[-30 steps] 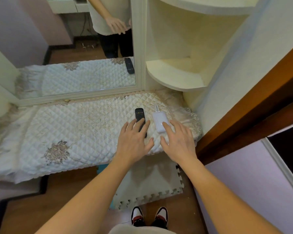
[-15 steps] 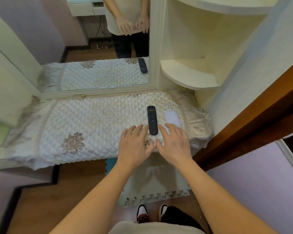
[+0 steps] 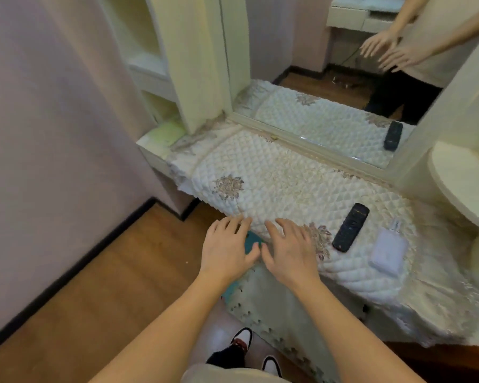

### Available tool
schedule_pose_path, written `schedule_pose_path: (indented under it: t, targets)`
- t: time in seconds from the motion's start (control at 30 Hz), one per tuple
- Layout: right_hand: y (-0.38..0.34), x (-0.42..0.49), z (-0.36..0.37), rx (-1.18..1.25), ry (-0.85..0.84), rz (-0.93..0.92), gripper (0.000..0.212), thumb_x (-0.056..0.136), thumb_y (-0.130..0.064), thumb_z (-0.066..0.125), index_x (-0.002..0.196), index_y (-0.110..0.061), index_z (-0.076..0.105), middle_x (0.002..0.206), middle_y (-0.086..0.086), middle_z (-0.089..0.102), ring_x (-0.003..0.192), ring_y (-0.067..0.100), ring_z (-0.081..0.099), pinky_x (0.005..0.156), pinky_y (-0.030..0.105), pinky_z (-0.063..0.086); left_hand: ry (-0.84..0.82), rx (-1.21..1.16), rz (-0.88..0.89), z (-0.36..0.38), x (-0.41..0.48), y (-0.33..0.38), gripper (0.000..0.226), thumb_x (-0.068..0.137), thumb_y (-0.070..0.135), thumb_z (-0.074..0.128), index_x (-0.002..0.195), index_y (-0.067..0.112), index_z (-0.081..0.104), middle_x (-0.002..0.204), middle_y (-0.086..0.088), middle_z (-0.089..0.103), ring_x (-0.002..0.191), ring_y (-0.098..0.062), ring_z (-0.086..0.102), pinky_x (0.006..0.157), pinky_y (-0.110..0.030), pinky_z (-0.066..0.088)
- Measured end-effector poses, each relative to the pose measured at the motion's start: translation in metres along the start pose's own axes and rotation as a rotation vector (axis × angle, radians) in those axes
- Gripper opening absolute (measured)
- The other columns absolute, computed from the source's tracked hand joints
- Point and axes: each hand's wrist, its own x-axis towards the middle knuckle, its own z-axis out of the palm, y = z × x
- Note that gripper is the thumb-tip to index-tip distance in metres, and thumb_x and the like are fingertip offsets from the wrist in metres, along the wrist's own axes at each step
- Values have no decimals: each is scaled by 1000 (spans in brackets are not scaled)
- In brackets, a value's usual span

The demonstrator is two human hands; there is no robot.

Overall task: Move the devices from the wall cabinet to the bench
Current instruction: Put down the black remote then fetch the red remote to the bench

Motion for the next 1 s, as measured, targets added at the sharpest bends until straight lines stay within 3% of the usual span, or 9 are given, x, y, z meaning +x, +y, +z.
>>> schedule_pose_path:
  t: [0.1,0.47,0.77,1.0]
  targets:
    - [-25,-5,12,18,-62,-145,50,87,-45,48,131,-22,55,128,6,61,116,27,57,98,44,46,30,20,-163,-7,-39,-17,62,86,52,50,136,18,62,135,-3,66,124,-26,60,107,-45,47]
    - [-161,-25,53,188,-152,-651,47,87,-40,55,128,-19,59,125,5,62,118,23,57,99,44,47,98,86,-729,-38,-194,-88,59,87,51,49,134,19,63,136,-2,66,126,-24,59,108,-45,45]
    - [-286,-50,89,160,-276,-945,50,88,-44,52,132,-21,57,128,5,62,121,22,55,103,44,45,142,119,-1044,-61,-301,-153,57,85,50,49,128,18,66,131,-1,67,121,-24,62,103,-44,48]
    - [-407,-51,129,152,-308,-1113,50,88,-45,51,132,-21,58,128,5,63,122,21,56,104,45,44,197,91,-1209,-68,-362,-246,56,86,51,51,130,19,65,133,0,67,123,-23,60,104,-41,46]
